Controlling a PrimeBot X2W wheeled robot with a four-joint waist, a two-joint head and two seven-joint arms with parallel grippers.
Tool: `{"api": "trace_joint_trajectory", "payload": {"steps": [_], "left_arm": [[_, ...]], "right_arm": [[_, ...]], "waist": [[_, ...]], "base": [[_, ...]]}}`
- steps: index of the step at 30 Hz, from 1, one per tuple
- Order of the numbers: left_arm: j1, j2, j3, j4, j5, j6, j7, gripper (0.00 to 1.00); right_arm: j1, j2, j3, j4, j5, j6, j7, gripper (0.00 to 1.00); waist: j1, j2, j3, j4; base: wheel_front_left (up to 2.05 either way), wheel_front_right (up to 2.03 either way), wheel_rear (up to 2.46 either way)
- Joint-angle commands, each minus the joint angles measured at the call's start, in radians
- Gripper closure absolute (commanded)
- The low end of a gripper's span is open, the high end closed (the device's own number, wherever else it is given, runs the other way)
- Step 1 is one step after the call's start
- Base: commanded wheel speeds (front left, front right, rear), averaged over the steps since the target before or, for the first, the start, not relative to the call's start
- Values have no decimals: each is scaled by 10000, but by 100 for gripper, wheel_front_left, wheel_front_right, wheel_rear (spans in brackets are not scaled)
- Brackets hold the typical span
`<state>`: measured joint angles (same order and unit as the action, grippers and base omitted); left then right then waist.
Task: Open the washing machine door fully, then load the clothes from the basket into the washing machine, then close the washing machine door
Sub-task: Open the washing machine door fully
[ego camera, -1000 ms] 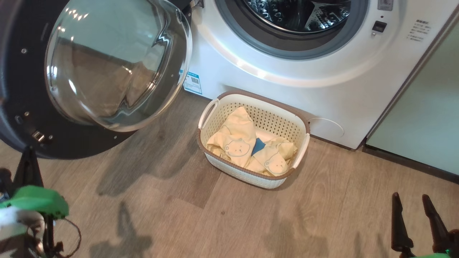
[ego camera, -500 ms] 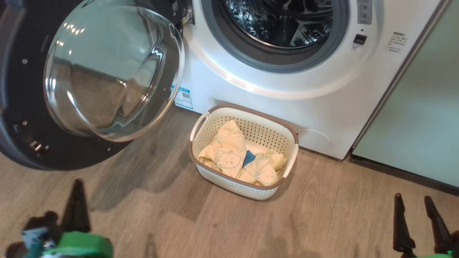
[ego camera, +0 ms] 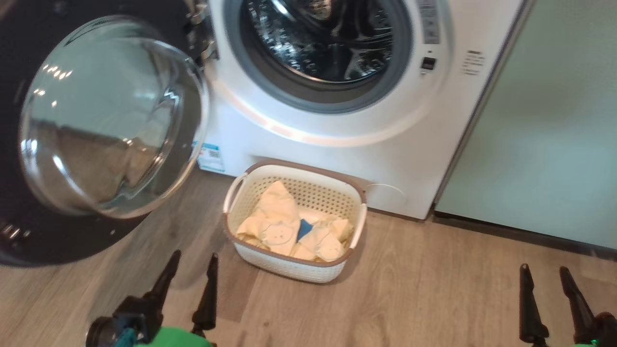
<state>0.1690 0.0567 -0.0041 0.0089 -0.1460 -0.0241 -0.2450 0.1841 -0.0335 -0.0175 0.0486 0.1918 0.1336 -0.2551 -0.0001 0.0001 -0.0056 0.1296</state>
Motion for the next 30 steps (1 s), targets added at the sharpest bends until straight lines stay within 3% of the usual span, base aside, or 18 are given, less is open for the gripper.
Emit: {"api": "trace_joint_trajectory", "payload": {"steps": [1, 14, 30], "left_arm": [[-286, 17, 245, -281, 169, -39, 52, 0], [-583, 162, 161, 163, 104, 54, 234, 0], [-672, 264, 161, 342, 26, 235, 198, 0]], "right_arm": [[-173, -167, 267, -339, -129, -29, -67, 0], [-55, -167, 646, -737, -216, -29, -67, 0], [11, -167, 658, -862, -125, -29, -67, 0]], "waist": [[1, -1, -97, -356], [1, -1, -217, -1805], [1, -1, -176, -2134]], "base": [[0, 0, 0], [0, 0, 0], [0, 0, 0]]}}
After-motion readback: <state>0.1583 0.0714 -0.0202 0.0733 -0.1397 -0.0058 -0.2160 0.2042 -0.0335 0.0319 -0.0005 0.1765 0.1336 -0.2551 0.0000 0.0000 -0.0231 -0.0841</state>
